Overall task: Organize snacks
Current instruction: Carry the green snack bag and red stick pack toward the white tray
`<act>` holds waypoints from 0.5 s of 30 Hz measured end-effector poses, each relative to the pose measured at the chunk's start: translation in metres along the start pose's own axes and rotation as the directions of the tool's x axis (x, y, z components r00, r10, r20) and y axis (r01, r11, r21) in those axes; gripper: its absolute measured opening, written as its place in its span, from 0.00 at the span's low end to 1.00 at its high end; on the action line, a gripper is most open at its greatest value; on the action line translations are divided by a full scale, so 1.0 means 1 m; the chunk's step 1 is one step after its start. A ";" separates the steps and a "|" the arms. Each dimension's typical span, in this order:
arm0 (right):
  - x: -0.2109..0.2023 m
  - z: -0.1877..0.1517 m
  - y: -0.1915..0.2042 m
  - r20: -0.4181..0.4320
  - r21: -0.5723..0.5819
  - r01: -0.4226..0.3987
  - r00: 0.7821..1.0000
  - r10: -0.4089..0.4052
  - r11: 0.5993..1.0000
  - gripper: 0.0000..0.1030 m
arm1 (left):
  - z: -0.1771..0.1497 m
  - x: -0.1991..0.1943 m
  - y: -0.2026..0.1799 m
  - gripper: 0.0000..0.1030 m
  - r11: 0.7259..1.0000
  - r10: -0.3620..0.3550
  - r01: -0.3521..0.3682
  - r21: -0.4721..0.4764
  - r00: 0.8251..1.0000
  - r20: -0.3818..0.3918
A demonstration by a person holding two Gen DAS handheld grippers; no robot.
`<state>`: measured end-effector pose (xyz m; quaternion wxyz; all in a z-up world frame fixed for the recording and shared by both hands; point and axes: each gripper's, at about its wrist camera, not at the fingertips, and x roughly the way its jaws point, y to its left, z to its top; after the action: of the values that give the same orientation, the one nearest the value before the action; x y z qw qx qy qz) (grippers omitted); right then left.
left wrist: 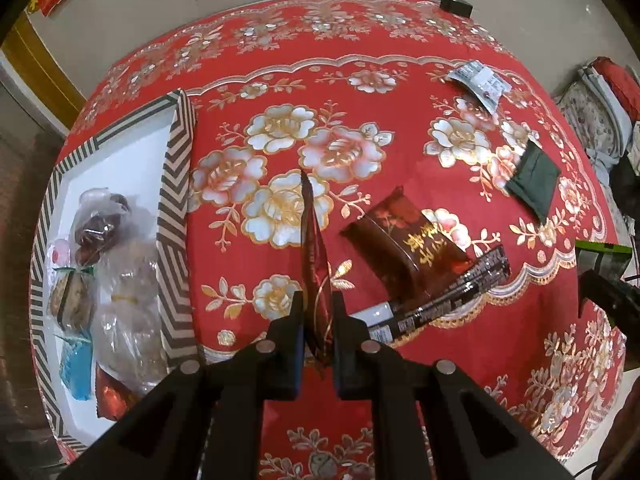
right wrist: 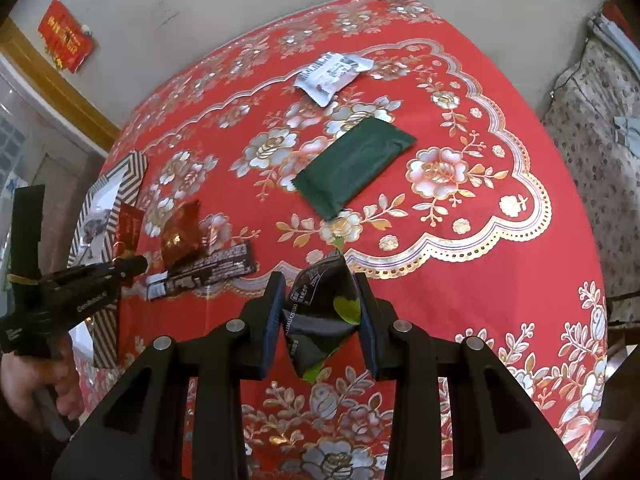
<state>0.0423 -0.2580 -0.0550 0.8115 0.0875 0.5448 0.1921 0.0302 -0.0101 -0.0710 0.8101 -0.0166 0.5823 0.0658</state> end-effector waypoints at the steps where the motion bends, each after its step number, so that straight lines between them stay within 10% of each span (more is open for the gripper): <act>1: -0.002 -0.001 0.001 0.005 -0.002 0.002 1.000 -0.002 1.000 0.32 | -0.003 -0.002 0.000 0.12 1.000 -0.003 0.003 0.001 1.000 0.004; 15: -0.011 -0.014 0.014 0.020 -0.004 0.015 1.000 -0.015 1.000 0.32 | -0.014 -0.015 0.005 0.12 1.000 -0.028 0.028 0.014 0.999 0.029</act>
<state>0.0228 -0.2506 -0.0460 0.8186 0.0836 0.5368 0.1862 0.0111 -0.0079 -0.0610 0.8194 -0.0182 0.5707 0.0506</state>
